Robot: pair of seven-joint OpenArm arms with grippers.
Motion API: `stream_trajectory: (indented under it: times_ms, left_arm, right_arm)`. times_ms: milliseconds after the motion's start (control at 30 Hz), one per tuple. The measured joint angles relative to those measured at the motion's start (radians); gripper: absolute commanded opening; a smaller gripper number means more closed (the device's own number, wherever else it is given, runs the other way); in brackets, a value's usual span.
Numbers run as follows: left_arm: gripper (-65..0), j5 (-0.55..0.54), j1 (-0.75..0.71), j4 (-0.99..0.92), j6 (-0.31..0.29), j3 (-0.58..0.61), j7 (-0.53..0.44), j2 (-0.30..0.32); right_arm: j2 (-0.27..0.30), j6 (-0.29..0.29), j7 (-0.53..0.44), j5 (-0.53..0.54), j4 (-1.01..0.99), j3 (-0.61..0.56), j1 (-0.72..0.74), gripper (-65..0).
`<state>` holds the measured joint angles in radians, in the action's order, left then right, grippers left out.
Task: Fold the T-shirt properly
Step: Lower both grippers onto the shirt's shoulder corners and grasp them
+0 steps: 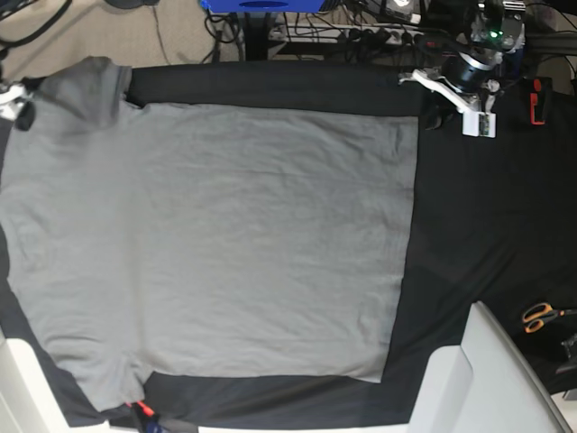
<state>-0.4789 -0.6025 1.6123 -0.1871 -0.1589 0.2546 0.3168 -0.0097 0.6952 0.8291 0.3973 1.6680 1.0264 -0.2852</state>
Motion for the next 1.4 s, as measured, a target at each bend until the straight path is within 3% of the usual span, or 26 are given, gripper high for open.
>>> stream_trajectory:
  times_ms: [100,433,900,967,1100,1167,1267,1400]
  left_arm:
    - [-64.8,0.023,0.0,-0.023,-0.078,-0.059,0.003,-0.003]
    - [-65.0,0.021,0.005,-0.119,-0.076,-0.127,0.0,-0.006]
    - [-65.0,0.021,0.018,-0.129,-0.076,-0.124,0.001,-0.01]
    - [-65.0,0.021,0.019,-0.129,-0.076,-0.127,0.001,-0.027]
    - [-63.8,0.021,0.036,-0.136,-0.076,-0.116,0.005,-0.045]
    - [-53.8,0.018,0.039,-0.135,-0.076,-0.116,0.003,-0.045]
    - [-40.6,0.021,0.036,-0.137,-0.075,-0.119,0.004,-0.055]
    - [-36.2,0.018,0.04,-0.138,-0.076,-0.116,0.003,-0.074]
  right_arm:
    - [0.036,0.006,0.016,0.0,-0.156,0.001,0.048,-19.5]
    - [0.073,-0.003,-0.05,0.0,-0.342,0.003,0.063,-21.6]
    - [0.044,-0.002,-0.059,0.004,-0.383,0.0,0.055,-22.2]
    - [0.044,-0.003,-0.058,0.003,-0.383,0.0,0.055,-29.3]
    - [0.04,-0.003,-0.041,-0.004,-0.386,-0.003,0.055,-53.6]
    - [0.04,-0.003,-0.04,-0.004,-0.386,-0.003,0.054,-64.2]
    - [0.04,-0.003,-0.04,-0.008,-0.386,-0.003,0.055,-63.5]
    - [0.04,-0.003,-0.04,-0.008,-0.386,-0.003,0.054,-64.4]
